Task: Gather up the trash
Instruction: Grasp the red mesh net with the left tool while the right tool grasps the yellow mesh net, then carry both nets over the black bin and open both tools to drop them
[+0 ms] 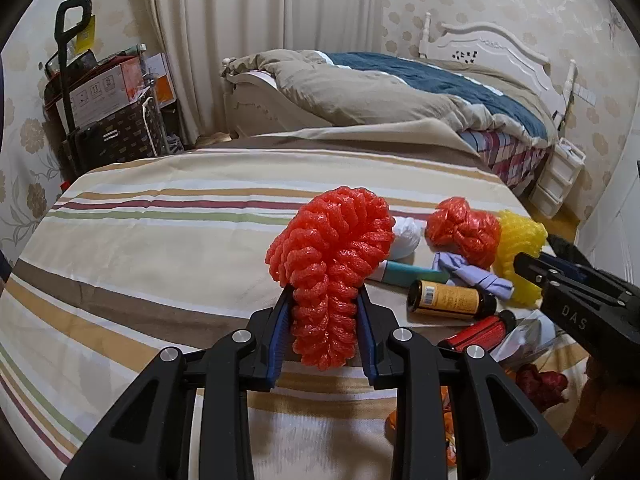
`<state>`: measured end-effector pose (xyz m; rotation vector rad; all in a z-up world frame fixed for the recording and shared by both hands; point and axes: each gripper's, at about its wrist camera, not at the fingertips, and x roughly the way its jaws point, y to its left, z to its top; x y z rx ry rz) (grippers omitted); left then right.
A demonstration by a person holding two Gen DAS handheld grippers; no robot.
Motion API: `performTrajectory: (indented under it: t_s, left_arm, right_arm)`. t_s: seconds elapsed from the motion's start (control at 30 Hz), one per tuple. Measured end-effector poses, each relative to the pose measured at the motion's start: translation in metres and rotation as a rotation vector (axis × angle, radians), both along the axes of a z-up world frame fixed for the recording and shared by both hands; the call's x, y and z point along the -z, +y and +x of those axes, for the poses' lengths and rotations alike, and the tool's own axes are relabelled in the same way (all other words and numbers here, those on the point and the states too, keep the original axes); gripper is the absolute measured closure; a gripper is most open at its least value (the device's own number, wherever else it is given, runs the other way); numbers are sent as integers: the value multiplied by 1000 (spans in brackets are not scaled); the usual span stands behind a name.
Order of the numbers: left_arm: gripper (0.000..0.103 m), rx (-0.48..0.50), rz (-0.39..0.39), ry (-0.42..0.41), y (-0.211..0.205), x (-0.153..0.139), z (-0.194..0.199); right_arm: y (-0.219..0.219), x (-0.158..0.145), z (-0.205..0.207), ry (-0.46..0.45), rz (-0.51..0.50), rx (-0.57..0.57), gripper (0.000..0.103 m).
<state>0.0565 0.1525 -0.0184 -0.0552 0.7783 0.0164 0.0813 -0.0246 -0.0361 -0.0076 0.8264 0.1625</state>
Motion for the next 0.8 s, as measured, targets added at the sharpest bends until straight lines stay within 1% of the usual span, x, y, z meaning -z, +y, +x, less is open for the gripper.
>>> performTrajectory:
  t_s: [0.07, 0.23, 0.47, 0.6, 0.8]
  left_arm:
    - [72, -1, -4, -10, 0, -3, -3]
    - [72, 6, -10, -34, -4, -13, -9]
    - [72, 29, -19, -60, -16, -23, -16]
    - [72, 72, -18, -74, -36, -29, -18]
    - [72, 174, -16, -90, -83, -34, -20]
  right_arm:
    - [-4, -2, -1, -1, 22, 5, 86]
    - [-12, -8, -6, -10, 39, 15, 86]
    - [-30, -23, -22, -58, 41, 36, 86]
    - [-53, -30, -32, -80, 40, 73, 86]
    - [-100, -37, -41, -107, 19, 164, 86]
